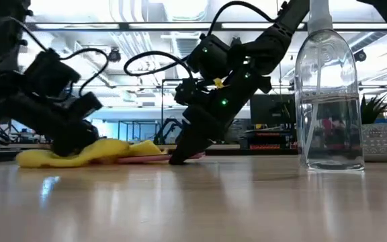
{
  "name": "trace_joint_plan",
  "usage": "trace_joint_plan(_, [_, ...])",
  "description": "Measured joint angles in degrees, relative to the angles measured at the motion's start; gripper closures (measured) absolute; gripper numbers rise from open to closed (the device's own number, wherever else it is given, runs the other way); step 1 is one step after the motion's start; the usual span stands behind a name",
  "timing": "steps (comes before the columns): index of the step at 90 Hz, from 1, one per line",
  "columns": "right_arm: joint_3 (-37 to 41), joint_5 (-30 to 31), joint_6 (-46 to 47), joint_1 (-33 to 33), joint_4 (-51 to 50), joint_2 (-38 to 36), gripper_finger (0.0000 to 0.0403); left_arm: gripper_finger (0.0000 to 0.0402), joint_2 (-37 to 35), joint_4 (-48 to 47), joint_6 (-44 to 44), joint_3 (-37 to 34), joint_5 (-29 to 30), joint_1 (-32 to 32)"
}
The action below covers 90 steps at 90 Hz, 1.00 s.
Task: Apply microfiber cloth
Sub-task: Wipe the front of the pink cellphone with a microfiber cloth
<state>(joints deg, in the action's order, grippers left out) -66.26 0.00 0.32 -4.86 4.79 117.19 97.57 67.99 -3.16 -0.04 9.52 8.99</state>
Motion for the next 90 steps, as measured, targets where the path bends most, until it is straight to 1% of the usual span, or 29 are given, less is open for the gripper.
trace_joint_plan(16, [0.0,0.0,-0.2,0.0,0.1,0.0,0.0071,0.0393,-2.6,2.0,3.9,1.8,-0.3,0.0])
trace_joint_plan(28, [0.0,0.0,-0.3,0.0,0.1,0.0,0.0072,0.0393,-1.4,1.2,5.9,5.8,-1.5,0.0])
trace_joint_plan(36, [0.0,0.0,-0.3,0.0,0.1,0.0,0.0074,0.0393,0.8,1.2,6.2,8.9,-4.5,-0.1])
trace_joint_plan(43, [0.0,0.0,-0.3,0.0,0.0,-0.1,0.0072,0.0393,3.4,-0.1,6.1,11.3,-5.5,-0.1])
trace_joint_plan(60, [0.1,0.1,-0.3,0.0,-0.1,-0.1,0.0072,0.0393,11.7,2.3,5.2,13.6,-5.4,-0.1])
trace_joint_plan(68, [0.1,0.1,-0.3,0.0,-0.2,-0.1,0.0074,0.0393,14.9,6.6,4.4,13.2,-5.7,-0.4])
trace_joint_plan(80, [0.1,-0.3,-0.9,0.0,-0.2,-0.1,0.0071,0.0393,17.6,11.8,3.9,12.2,-10.0,-1.5])
trace_joint_plan(90, [0.1,-0.5,-1.2,0.0,-0.2,-0.1,0.0072,0.0393,17.4,12.4,2.9,11.2,-15.6,-2.6])
